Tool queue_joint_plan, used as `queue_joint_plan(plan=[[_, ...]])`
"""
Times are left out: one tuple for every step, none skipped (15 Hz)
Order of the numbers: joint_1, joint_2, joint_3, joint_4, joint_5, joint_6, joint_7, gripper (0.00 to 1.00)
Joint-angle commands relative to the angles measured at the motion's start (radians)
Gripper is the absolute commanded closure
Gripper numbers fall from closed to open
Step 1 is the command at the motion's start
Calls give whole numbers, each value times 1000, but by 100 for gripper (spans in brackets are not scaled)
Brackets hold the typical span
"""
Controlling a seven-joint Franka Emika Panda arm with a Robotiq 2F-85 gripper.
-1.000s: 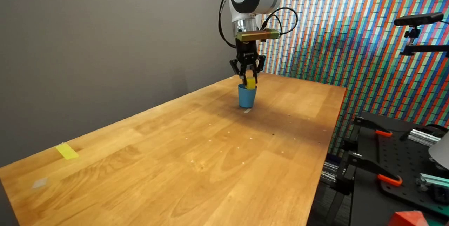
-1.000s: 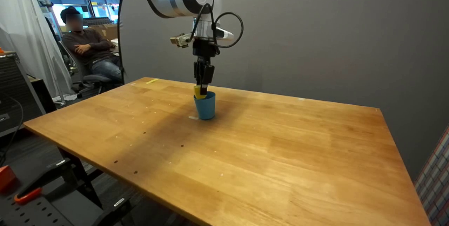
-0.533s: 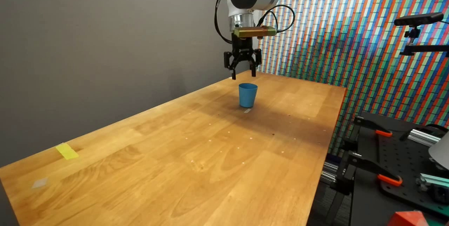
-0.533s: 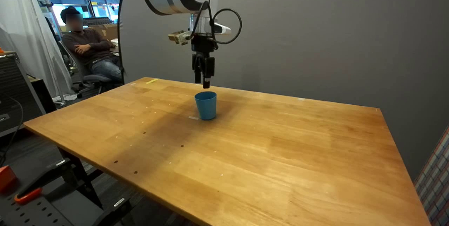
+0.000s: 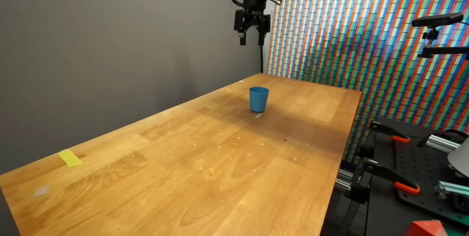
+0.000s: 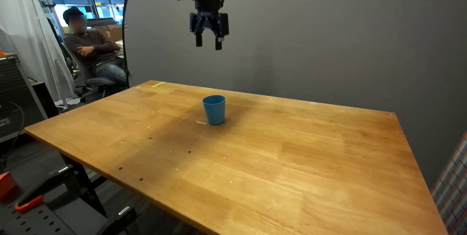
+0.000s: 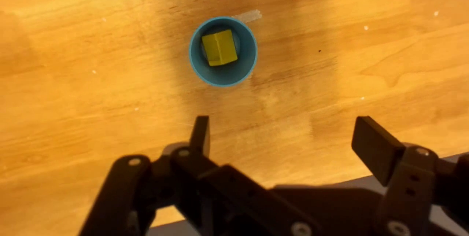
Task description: Pick the yellow cube and put it in the cup
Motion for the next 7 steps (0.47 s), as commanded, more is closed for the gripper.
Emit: queue_joint_plan(plan=[[-56, -93, 27, 51, 30, -184, -221, 0], [-64, -114, 26, 67, 27, -242, -278, 0], [-71, -131, 22, 88, 18, -322, -328, 0], [-49, -92, 17, 62, 4, -223, -228, 0], [-56, -112, 16, 75, 5, -274, -267, 0], [-61, -126, 15, 79, 5, -297, -287, 0], [-63, -133, 14, 79, 5, -305, -297, 0]])
